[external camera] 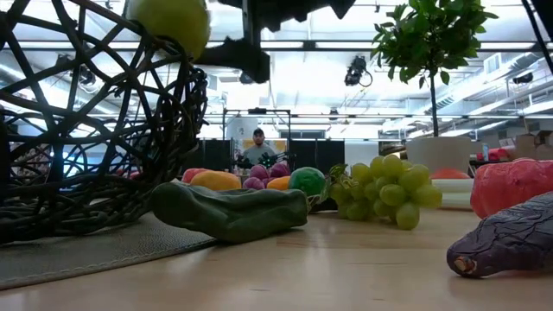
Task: Build produce basket
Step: Put the green apple into the black basket, then put the top violet eggplant into the black basket
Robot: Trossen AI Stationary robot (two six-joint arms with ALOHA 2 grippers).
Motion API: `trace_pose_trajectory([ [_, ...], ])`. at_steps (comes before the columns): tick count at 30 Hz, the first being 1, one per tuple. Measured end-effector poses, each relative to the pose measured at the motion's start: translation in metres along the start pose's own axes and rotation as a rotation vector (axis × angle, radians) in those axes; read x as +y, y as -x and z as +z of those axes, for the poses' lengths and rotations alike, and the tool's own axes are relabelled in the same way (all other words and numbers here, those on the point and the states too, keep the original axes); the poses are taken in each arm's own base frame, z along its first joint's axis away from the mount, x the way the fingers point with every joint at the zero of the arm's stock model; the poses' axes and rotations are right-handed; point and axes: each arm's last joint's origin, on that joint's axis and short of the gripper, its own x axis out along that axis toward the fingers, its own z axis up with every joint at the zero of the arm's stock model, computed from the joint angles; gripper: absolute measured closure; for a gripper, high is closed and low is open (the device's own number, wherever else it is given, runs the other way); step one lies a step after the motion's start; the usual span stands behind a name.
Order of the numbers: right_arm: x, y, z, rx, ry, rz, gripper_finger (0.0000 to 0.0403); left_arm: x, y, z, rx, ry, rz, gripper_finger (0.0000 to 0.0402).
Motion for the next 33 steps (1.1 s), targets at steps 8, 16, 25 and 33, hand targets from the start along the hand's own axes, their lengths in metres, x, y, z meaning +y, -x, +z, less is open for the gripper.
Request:
trace_pose_trajectory([
  [8,-0.009,0.000,0.000,0.015,-0.014,-0.019,0.0006,-0.001,0.001,-0.001,0.003,0.010,-0.012,0.0111],
  [16,-0.045,0.037,-0.001,0.230,-0.059,-0.199,0.0004,0.001,0.002,-0.011,0.083,-0.043,0.022,0.0111],
  [25,-0.077,0.088,-0.014,0.530,-0.001,-0.364,0.0005,0.010,0.003,-0.021,0.174,-0.093,0.124,0.0111],
  [33,-0.102,0.092,-0.054,0.739,0.022,-0.446,0.0008,0.029,0.003,-0.032,0.286,-0.160,0.323,0.0111],
])
